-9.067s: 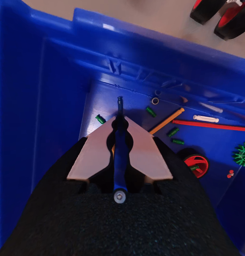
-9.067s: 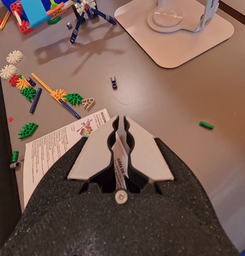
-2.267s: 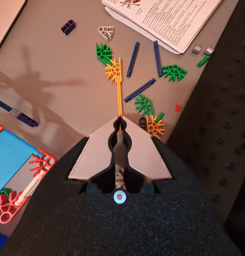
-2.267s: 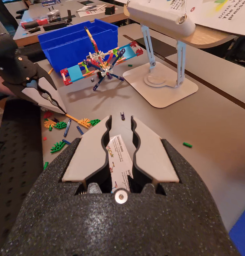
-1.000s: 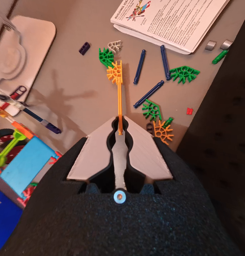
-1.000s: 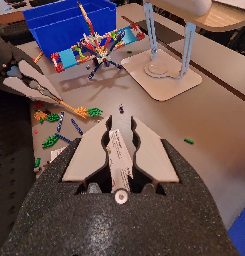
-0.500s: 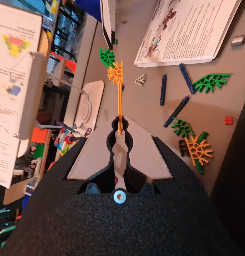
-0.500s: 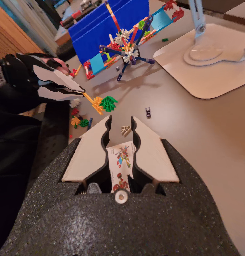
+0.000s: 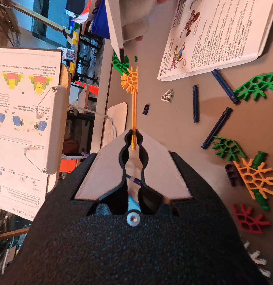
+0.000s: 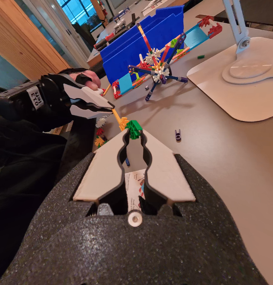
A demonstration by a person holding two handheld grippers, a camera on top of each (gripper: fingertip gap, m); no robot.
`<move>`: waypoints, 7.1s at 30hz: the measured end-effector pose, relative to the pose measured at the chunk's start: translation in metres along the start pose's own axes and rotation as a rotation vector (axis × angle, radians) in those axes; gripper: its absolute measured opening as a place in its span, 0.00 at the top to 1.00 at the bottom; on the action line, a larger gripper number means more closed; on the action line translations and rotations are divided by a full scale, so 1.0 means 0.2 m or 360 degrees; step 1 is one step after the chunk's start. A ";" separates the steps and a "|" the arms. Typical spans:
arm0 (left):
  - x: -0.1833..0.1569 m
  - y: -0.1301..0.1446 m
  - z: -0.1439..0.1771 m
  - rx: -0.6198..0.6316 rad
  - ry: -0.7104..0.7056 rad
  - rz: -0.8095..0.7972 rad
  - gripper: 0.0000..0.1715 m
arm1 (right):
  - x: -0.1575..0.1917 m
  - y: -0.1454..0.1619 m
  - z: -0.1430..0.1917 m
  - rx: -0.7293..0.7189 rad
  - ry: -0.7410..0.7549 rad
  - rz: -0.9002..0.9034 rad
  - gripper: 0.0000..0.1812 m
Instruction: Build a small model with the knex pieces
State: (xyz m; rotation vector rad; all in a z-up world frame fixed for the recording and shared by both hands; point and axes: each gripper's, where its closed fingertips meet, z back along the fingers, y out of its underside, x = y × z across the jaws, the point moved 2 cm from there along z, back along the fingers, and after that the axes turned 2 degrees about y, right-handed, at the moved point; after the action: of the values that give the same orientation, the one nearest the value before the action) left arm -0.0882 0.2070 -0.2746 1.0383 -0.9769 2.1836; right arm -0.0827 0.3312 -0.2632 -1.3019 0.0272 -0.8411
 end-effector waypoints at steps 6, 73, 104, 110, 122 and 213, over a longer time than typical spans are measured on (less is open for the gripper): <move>0.01 0.01 -0.03 0.0030 0.0023 0.0094 0.97 | 0.04 -0.05 0.02 -0.0089 0.0004 0.0162 0.95; 0.05 -0.27 -0.38 -0.0316 0.1154 0.1466 0.86 | 0.02 -0.18 0.05 -0.0367 0.0352 0.0472 0.97; 0.15 -0.21 -0.36 -0.0436 0.0966 0.1504 0.97 | -0.15 -0.22 0.19 -0.0481 0.0569 0.0298 0.94; 0.16 -0.21 -0.37 -0.0448 0.0909 0.1495 0.97 | -0.17 -0.22 0.20 -0.0464 0.0631 0.0304 0.94; 0.11 -0.21 -0.39 -0.0395 0.0924 0.1414 0.96 | -0.22 -0.20 0.20 -0.0414 0.0750 0.0321 0.94; 0.38 -0.14 -0.37 -0.0335 -0.0065 0.0839 0.95 | 0.20 -0.16 0.22 -0.0371 0.0183 0.0776 0.95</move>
State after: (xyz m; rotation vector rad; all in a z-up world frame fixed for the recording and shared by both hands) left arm -0.1434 0.2936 -0.2342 0.7902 -1.6067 2.3950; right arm -0.0511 0.3445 -0.2056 -1.3828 0.5271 -0.4995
